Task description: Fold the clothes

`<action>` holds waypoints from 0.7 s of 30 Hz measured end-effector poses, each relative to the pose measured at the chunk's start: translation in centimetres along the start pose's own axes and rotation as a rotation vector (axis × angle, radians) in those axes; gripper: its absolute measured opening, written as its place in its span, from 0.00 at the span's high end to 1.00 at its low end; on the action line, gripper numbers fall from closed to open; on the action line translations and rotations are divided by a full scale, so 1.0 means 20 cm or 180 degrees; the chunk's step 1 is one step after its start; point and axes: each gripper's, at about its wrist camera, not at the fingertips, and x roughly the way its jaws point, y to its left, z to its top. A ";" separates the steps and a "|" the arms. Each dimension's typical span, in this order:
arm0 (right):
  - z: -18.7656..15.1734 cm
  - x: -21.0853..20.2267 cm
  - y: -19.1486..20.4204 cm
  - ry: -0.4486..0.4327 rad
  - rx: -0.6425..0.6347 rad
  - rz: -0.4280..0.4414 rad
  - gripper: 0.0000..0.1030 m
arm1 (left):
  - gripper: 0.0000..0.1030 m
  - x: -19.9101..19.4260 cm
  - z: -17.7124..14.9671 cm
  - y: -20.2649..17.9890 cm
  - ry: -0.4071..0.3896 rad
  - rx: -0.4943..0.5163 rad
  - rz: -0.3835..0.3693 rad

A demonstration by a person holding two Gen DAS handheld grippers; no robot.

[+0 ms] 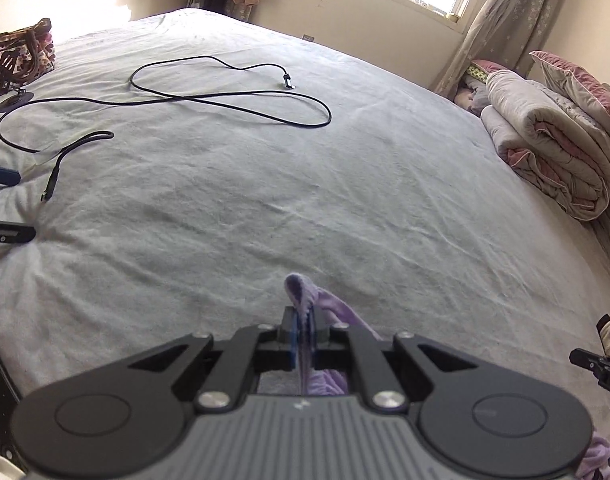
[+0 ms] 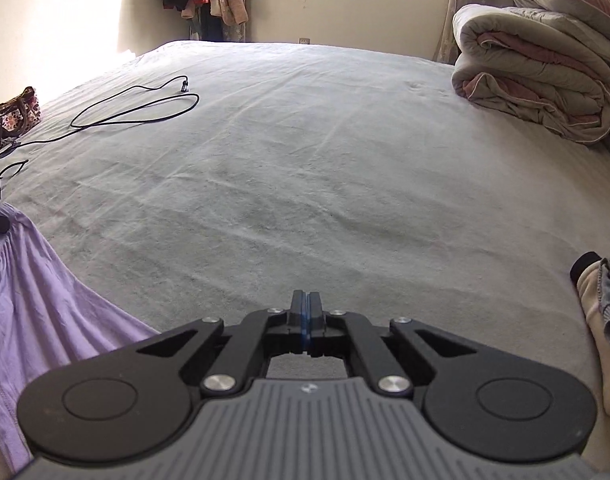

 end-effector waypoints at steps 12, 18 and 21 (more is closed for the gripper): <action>-0.15 -0.01 0.00 0.0306 0.0124 0.0437 0.78 | 0.94 0.05 -0.07 0.08 0.0107 -0.0092 0.0052; -0.15 0.00 0.10 0.0190 -0.0376 0.0204 0.98 | 0.94 0.08 -0.06 0.05 0.0037 0.0018 0.0125; -0.09 -0.01 0.09 -0.0032 -0.0349 -0.0044 0.98 | 0.95 0.10 -0.02 0.03 -0.0019 0.0054 0.0142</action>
